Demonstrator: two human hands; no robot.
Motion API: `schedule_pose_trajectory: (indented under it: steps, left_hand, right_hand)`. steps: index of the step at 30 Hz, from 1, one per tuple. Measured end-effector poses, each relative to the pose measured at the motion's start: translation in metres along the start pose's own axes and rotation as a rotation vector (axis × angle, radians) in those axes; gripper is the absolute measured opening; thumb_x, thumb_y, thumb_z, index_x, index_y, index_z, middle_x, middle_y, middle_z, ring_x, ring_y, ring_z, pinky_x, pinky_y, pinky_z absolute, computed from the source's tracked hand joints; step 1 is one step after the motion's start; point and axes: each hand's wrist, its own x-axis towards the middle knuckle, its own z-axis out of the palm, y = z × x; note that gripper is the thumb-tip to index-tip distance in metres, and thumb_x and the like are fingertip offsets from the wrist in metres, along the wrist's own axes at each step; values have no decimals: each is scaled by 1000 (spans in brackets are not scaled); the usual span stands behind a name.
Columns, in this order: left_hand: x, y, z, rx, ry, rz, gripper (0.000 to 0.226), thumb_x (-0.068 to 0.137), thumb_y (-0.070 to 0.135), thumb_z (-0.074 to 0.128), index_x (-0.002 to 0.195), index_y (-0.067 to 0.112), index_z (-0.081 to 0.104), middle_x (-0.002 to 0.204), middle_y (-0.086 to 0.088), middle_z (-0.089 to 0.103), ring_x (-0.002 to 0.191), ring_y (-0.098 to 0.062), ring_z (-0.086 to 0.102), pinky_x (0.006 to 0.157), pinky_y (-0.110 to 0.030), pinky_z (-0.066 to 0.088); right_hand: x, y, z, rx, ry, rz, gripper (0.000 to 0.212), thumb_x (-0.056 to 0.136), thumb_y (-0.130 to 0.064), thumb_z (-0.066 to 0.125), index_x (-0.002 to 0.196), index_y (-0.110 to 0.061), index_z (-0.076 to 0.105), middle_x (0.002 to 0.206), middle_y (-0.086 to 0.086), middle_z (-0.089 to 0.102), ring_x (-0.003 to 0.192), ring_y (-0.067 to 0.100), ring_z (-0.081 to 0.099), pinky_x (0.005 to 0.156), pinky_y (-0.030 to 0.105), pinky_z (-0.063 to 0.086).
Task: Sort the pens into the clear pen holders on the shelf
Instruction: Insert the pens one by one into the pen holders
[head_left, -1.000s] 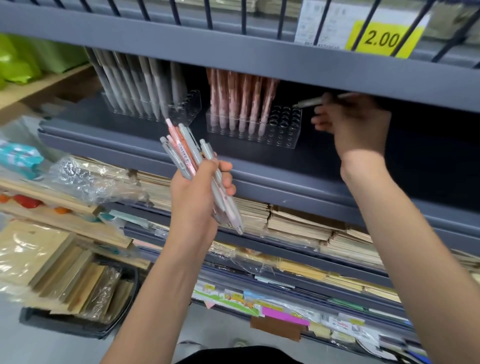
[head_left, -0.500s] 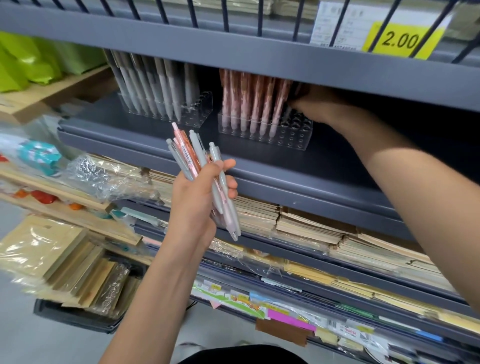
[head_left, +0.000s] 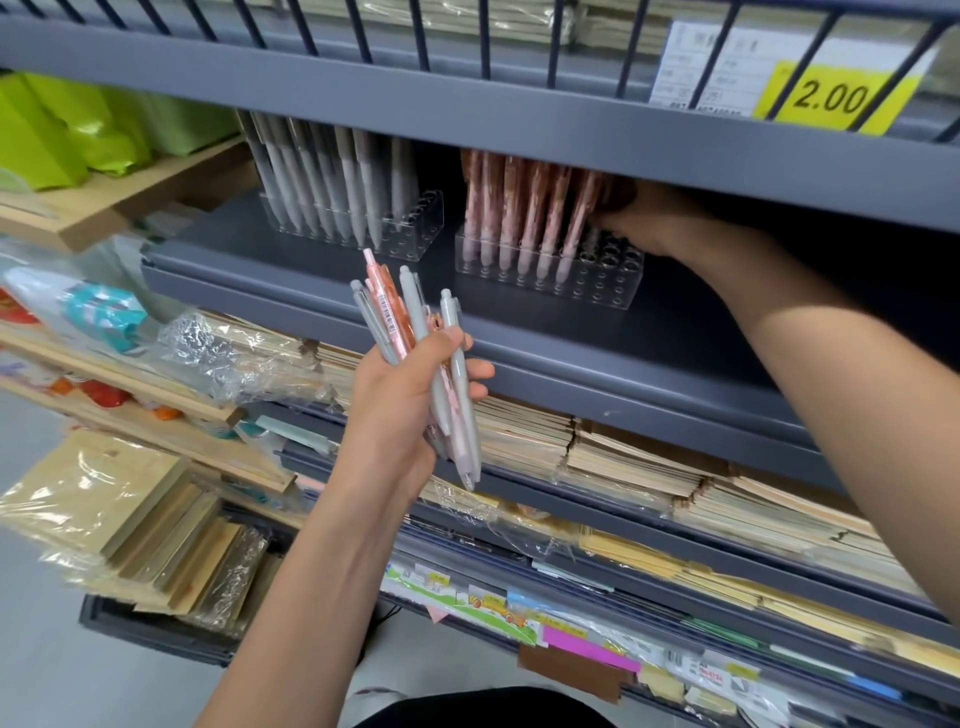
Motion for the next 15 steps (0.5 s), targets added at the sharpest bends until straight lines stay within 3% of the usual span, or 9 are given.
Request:
schedule_pose_trajectory:
  steps: [4, 5, 7, 9, 10, 15]
  left_hand:
    - [1, -1, -2, 3, -31, 31, 17, 91, 7, 68, 105, -1, 64, 81, -11, 73, 64, -21, 72, 54, -25, 55]
    - [0, -1, -2, 2, -44, 32, 13, 90, 7, 69, 102, 2, 65, 82, -10, 74, 66, -22, 73, 54, -25, 56]
    - [0, -2, 1, 7, -74, 21, 11, 90, 8, 68, 100, 4, 65, 83, -11, 75, 69, -23, 74, 55, -25, 57]
    - [-2, -3, 6, 20, -112, 5, 14, 92, 8, 67, 104, 2, 64, 85, -12, 76, 71, -24, 75, 57, -26, 58]
    - [-2, -4, 8, 28, -129, -2, 16, 92, 8, 66, 106, 1, 63, 86, -12, 76, 72, -24, 75, 57, -26, 58]
    - [-4, -2, 12, 34, -192, -8, 20, 93, 8, 63, 111, -2, 63, 88, -13, 77, 72, -26, 75, 58, -28, 59]
  right_hand:
    - [-17, 7, -6, 58, 53, 31, 34, 94, -35, 60, 123, -16, 62, 130, 8, 60, 120, 25, 54, 106, 36, 40]
    - [-27, 7, -5, 55, 116, 4, 24, 93, -43, 58, 108, -24, 65, 119, 2, 65, 111, 21, 58, 100, 34, 43]
    - [-49, 2, 2, 161, 147, -83, 28, 87, -50, 62, 85, -23, 65, 86, -11, 70, 81, 9, 62, 76, 25, 48]
    - [-71, -9, 12, 346, -9, -177, 26, 83, -43, 72, 80, -17, 71, 62, -12, 67, 54, -3, 55, 52, 13, 42]
    - [-79, -13, 16, 379, -104, -203, 24, 81, -41, 75, 80, -18, 73, 59, -12, 66, 50, -6, 53, 48, 9, 39]
    - [-88, -20, 28, 422, -362, -191, 21, 78, -46, 76, 91, -29, 75, 91, -11, 73, 85, -1, 65, 67, 24, 51]
